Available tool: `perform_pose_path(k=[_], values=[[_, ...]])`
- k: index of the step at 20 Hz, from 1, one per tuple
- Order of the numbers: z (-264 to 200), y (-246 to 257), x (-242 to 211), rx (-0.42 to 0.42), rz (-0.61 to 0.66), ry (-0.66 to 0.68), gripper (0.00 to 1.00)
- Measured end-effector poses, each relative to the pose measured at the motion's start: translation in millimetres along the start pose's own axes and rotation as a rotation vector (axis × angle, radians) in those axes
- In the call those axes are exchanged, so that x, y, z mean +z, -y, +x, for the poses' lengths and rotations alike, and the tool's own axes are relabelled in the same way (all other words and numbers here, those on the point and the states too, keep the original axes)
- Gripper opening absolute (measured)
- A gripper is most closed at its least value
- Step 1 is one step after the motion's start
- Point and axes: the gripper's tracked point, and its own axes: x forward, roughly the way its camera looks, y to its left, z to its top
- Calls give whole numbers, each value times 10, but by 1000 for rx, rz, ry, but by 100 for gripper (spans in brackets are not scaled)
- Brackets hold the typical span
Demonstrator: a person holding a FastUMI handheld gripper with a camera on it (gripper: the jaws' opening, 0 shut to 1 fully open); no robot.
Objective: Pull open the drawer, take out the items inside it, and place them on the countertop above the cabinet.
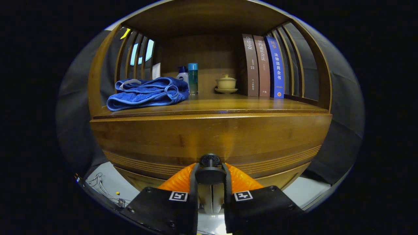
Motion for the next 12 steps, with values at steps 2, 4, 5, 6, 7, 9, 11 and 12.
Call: perform_pose_path(k=[2,4,5,6,7,9,11,12], values=[[-71,-6,-32,6,19,-13,37],[-213,0,-66,4,13,-12,36],[-295,-3,-96,6,11,-14,37],[-371,-4,-122,9,10,-19,37],[-456,-2,-147,10,12,-23,37],[-614,0,-200,10,15,-32,36],[-775,-1,-254,9,16,-42,36],[-851,-7,-278,10,17,-46,36]])
